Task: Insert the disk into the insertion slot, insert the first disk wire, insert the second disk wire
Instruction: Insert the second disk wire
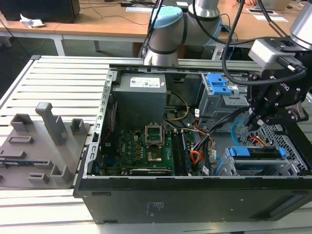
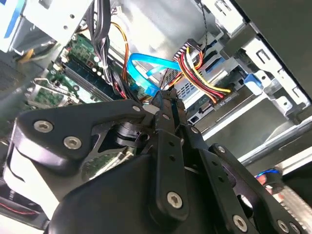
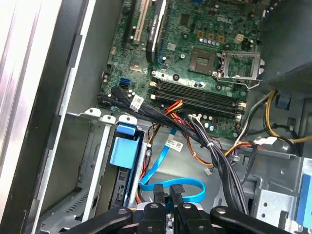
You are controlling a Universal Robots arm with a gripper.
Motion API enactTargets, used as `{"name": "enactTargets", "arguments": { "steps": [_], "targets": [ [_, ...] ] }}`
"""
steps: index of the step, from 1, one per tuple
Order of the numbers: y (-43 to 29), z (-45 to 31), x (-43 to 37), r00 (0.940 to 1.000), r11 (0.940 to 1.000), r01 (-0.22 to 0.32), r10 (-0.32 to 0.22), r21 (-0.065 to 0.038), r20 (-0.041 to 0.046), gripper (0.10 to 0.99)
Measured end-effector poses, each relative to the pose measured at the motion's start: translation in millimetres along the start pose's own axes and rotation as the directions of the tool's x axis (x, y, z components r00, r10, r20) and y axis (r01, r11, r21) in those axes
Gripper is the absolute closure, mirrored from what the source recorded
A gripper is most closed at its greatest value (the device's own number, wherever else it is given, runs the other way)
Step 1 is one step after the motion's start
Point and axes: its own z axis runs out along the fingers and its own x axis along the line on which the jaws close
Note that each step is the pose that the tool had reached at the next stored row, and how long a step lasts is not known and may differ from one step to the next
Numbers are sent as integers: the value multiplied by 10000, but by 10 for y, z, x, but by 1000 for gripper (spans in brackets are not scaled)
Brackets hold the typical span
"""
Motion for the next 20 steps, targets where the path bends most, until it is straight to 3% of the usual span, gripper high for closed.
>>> {"name": "enactTargets", "arguments": {
  "steps": [3, 5, 9, 12, 13, 17, 20],
  "targets": [
    [-9, 10, 2, 9983, 9983, -588, 588, -4, 57, 922],
    [-11, 17, 24, 9980, 9980, -629, 629, -5, 65, 922],
    [11, 41, 184, 9973, 9974, -727, 727, -6, 73, 922],
    [37, 73, 368, 9969, 9969, -788, 788, -6, 81, 922],
    [38, 81, 389, 9966, 9967, -816, 816, -7, 84, 922],
    [23, 106, 396, 9890, 9891, -1472, 1472, -17, 144, 922],
    [-18, 102, 403, 9873, 9874, -1582, 1582, -20, 153, 922]
  ]
}}
